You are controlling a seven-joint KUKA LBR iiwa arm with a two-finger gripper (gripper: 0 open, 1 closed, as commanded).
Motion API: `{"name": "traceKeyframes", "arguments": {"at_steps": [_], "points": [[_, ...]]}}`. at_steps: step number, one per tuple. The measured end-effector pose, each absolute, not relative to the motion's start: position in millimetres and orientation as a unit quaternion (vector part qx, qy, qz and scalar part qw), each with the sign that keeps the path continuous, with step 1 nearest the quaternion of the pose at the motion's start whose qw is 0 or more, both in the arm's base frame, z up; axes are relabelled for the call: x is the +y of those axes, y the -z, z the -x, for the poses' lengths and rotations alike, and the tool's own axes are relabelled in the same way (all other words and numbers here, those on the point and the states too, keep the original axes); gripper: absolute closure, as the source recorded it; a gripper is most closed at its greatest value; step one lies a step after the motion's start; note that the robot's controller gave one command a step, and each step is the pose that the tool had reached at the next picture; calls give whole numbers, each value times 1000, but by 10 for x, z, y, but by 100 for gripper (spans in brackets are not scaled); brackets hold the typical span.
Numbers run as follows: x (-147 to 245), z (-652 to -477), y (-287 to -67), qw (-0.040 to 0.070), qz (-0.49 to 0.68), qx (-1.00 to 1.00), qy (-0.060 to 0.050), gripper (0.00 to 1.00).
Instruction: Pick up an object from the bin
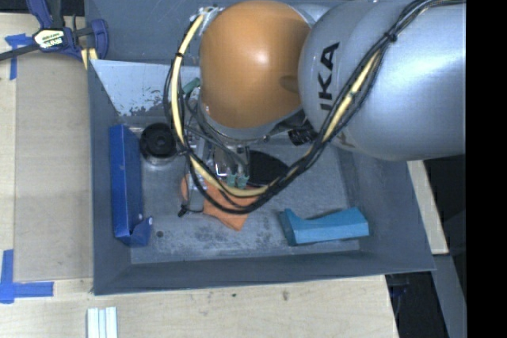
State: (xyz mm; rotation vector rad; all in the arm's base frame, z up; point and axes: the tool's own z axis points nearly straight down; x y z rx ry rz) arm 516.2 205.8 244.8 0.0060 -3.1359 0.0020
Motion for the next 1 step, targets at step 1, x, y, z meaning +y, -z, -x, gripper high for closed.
{"name": "traceKeyframes", "arguments": {"at_steps": [1], "points": [[2047,-5180,-2494,-1,0,-1000,1,0]]}}
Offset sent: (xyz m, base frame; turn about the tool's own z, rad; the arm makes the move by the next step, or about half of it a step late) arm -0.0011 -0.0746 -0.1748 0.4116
